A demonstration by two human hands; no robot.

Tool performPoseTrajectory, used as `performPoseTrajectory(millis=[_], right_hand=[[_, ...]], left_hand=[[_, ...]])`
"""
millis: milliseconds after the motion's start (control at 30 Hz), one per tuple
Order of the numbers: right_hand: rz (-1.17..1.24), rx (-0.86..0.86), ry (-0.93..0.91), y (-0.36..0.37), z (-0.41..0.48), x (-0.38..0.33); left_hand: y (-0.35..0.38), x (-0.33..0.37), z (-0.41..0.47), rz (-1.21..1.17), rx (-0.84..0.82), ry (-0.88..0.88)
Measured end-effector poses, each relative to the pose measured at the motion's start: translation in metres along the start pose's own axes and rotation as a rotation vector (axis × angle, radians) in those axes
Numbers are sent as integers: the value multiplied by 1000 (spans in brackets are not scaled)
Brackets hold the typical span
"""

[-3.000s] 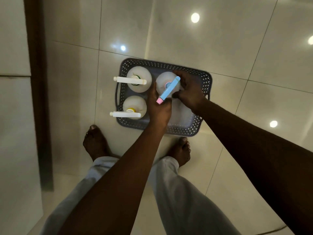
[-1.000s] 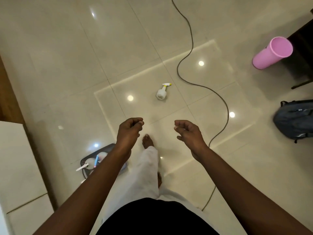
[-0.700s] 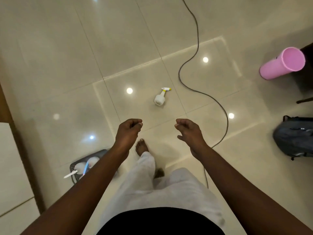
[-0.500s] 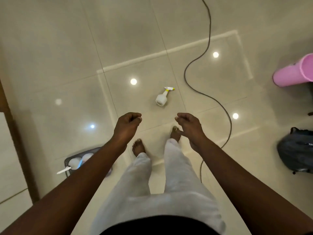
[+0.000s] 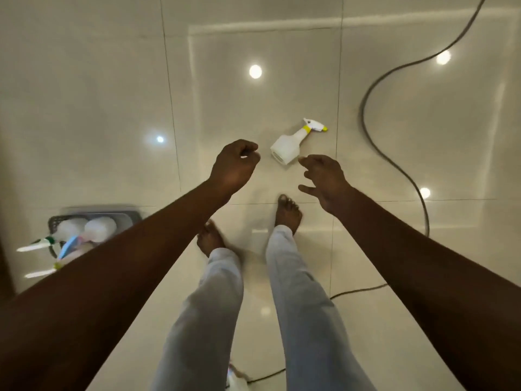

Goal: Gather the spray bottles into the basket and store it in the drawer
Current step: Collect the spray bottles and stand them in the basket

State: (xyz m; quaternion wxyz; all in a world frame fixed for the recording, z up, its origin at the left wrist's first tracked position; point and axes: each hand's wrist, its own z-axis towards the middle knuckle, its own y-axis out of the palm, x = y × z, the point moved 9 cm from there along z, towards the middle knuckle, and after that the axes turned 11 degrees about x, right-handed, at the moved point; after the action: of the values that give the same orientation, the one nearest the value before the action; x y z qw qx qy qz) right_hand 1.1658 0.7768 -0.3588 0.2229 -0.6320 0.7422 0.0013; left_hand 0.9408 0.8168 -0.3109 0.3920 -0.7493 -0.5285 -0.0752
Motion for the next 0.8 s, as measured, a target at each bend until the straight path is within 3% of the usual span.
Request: performPoseTrajectory(millis=[267,467,633,800], right_hand=[[-75,42,80,28,162,20],[-160,29,91,52,235,40],[-104,-52,109,74,255,43],[-79,-74,24,81,219,30]], left_hand=[[115,-63,129,82,-35,20],[181,-100,188,-42,-112,-132],[214,-110,190,-148,-178,-146],[186,-112,161,-224,-138,-91]])
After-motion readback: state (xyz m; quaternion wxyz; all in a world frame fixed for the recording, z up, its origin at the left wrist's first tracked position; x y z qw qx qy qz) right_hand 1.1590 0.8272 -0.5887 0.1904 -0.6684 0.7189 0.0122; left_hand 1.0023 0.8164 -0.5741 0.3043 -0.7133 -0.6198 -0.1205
